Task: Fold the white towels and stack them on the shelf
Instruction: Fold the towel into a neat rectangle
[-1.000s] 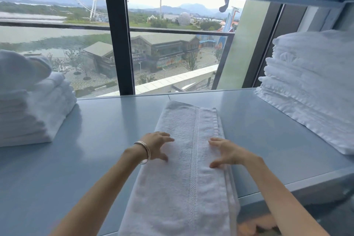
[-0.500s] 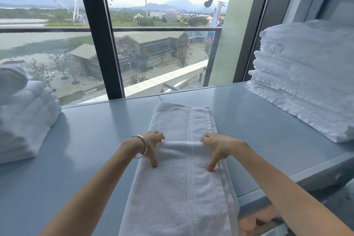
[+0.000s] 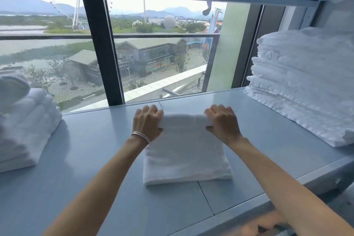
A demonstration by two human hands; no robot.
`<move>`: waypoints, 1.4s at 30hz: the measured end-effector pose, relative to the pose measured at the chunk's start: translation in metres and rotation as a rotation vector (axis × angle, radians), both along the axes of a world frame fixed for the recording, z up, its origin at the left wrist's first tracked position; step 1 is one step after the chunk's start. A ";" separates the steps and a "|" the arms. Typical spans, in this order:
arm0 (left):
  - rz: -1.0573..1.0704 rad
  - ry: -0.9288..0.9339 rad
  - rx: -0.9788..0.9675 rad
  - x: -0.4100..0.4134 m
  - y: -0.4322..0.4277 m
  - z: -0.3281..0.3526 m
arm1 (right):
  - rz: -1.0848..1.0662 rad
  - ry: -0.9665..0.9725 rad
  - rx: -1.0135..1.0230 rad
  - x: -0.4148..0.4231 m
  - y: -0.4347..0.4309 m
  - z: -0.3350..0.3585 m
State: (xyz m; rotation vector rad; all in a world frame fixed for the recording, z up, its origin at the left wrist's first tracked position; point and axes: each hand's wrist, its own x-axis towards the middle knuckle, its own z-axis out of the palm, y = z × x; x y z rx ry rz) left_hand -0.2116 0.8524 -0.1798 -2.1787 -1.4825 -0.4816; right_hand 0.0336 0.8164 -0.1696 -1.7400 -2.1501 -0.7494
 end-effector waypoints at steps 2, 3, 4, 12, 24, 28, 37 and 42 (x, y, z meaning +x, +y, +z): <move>-0.040 -0.096 0.353 -0.002 -0.001 0.013 | 0.034 0.002 0.297 0.003 -0.007 0.014; -0.050 -0.124 0.473 -0.002 -0.004 0.014 | 0.062 0.008 0.407 0.005 -0.011 0.015; -0.058 -0.148 0.549 -0.003 -0.008 0.013 | 0.089 0.013 0.479 0.006 -0.016 0.013; -0.461 -0.020 0.038 -0.032 -0.088 -0.102 | 0.409 0.034 -0.128 0.012 -0.101 -0.090; -0.563 -0.288 -0.543 0.004 -0.161 -0.059 | -0.124 -0.129 -0.530 -0.004 -0.055 -0.059; -0.554 -0.085 -0.440 -0.032 -0.124 -0.063 | 0.025 -0.023 -0.331 -0.025 -0.056 -0.048; -0.377 0.062 -0.498 -0.090 -0.107 -0.088 | 0.071 0.023 -0.744 -0.048 -0.081 -0.064; -0.382 0.060 -0.333 -0.083 -0.095 -0.078 | 0.288 0.087 -0.443 -0.066 -0.046 -0.055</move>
